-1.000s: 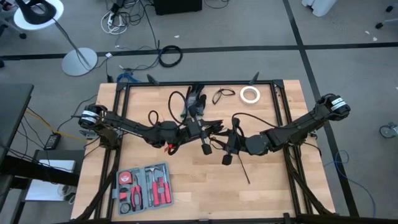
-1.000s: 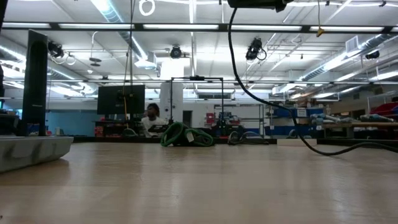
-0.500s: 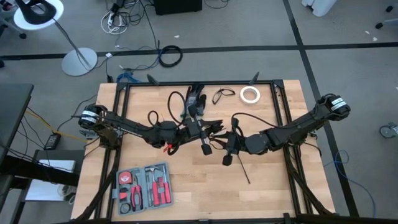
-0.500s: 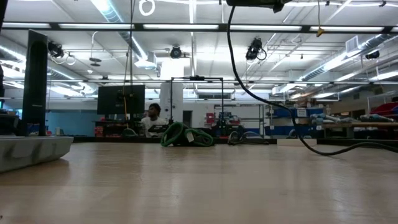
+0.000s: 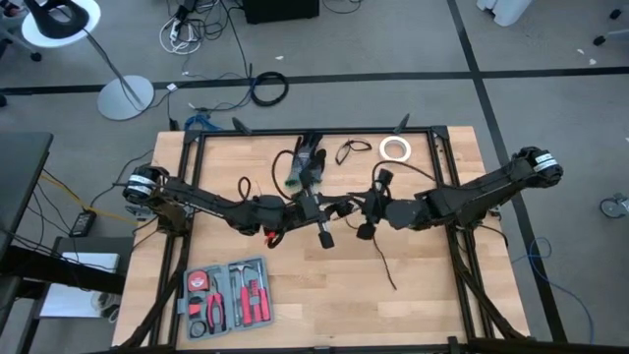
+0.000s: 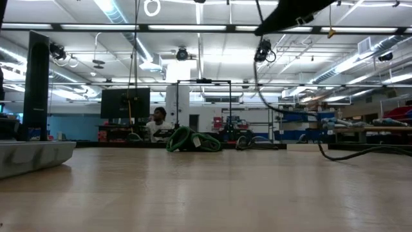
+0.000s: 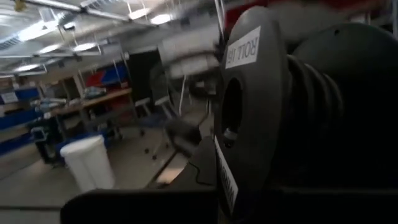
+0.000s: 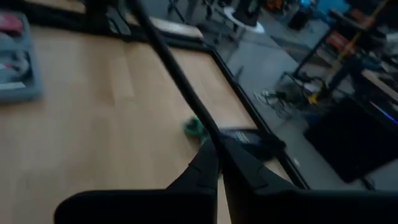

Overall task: Coil cords
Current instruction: Coil the black wire into a spool

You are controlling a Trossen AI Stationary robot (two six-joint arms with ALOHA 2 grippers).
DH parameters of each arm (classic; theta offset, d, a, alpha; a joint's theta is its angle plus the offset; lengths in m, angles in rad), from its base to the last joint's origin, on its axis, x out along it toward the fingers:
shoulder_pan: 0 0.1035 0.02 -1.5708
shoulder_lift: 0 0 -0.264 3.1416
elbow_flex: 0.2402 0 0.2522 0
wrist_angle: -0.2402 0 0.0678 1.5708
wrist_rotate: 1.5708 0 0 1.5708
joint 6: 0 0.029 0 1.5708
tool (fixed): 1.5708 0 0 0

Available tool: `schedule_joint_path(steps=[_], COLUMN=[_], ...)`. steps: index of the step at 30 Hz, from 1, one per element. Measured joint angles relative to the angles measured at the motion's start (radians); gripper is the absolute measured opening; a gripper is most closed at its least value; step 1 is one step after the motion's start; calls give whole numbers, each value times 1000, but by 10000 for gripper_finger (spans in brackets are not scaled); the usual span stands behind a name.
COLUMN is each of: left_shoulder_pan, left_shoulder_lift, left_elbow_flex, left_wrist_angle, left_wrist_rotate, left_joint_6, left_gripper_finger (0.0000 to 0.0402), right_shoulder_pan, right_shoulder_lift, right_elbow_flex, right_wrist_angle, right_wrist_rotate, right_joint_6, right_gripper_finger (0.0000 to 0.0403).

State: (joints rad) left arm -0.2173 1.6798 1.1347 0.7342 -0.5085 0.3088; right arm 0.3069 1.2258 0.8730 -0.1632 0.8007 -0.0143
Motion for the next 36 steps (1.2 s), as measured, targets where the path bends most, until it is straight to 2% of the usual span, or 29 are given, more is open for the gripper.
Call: schedule_joint_path(steps=[4,7,11,17,23,29,33,36], left_shoulder_pan=[0,0,0,2,7,12,12,13], left_shoulder_lift=[0,-4,-4,-4,-4,-4,-4,-4], left_elbow_flex=[0,2,3,3,3,4,4,3], left_wrist_angle=[-115,-179,-231,-240,-270,-304,-297,-277], left_wrist_rotate=[-25,-74,-169,-287,-327,-384,-391,-390], left_joint_6=[0,43,154,300,372,455,467,415], left_gripper_finger=[0,0,0,0,0,0,0,0], right_shoulder_pan=[33,73,129,176,196,196,192,176], right_shoulder_lift=[-75,-114,-135,-132,-132,-130,-130,-130], right_elbow_flex=[-2,-3,-4,-4,-5,-5,-5,-5], right_wrist_angle=[-155,-183,-153,7,130,166,148,76], right_wrist_rotate=[47,79,157,164,160,100,115,146], right_joint_6=[81,93,60,-43,-121,-121,-119,-88], right_gripper_finger=[6,7,7,8,8,8,8,9])
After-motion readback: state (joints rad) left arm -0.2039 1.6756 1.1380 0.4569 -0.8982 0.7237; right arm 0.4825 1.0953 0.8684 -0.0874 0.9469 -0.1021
